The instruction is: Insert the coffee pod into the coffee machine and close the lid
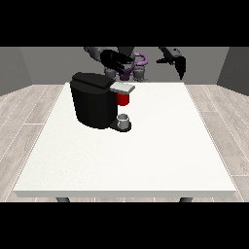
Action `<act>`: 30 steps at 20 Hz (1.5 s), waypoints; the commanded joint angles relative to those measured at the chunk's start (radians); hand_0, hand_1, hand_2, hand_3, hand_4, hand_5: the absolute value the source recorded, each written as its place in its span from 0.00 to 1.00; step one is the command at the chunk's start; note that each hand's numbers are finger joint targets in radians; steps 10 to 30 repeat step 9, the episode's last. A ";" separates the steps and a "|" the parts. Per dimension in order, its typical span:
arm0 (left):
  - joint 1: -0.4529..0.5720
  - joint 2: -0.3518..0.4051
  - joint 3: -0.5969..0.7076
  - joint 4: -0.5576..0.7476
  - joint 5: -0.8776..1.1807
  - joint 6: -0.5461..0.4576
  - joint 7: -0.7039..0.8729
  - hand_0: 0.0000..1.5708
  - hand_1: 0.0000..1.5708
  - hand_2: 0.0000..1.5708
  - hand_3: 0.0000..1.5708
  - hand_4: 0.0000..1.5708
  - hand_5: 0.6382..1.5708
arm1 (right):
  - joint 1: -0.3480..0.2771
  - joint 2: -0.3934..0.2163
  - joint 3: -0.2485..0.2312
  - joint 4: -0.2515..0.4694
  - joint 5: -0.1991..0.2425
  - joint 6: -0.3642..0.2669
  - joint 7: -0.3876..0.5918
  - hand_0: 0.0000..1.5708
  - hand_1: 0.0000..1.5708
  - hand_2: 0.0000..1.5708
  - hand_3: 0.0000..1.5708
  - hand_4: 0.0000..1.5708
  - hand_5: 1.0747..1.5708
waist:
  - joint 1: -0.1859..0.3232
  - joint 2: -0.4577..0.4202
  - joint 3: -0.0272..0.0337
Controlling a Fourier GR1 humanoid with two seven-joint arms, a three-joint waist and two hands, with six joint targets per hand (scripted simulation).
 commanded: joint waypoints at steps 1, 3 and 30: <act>0.022 0.011 -0.011 -0.042 0.005 -0.008 0.033 0.00 0.00 0.00 0.00 0.13 1.00 | 0.051 0.015 0.004 -0.008 -0.027 0.057 -0.080 0.00 0.00 0.00 0.00 0.11 1.00 | -0.009 -0.044 -0.0008; 0.038 -0.038 -0.004 0.031 -0.043 0.077 -0.059 0.00 0.00 0.00 0.00 0.11 1.00 | 0.122 0.087 0.107 -0.084 -0.051 0.048 -0.088 0.00 0.00 0.00 0.00 0.22 1.00 | -0.079 -0.074 -0.0011; 0.142 -0.034 0.009 0.038 -0.004 0.033 -0.095 0.00 0.00 0.00 0.00 0.12 1.00 | 0.389 0.090 0.144 -0.147 -0.138 0.002 -0.148 0.00 0.00 0.00 0.00 0.10 1.00 | -0.141 -0.153 -0.0009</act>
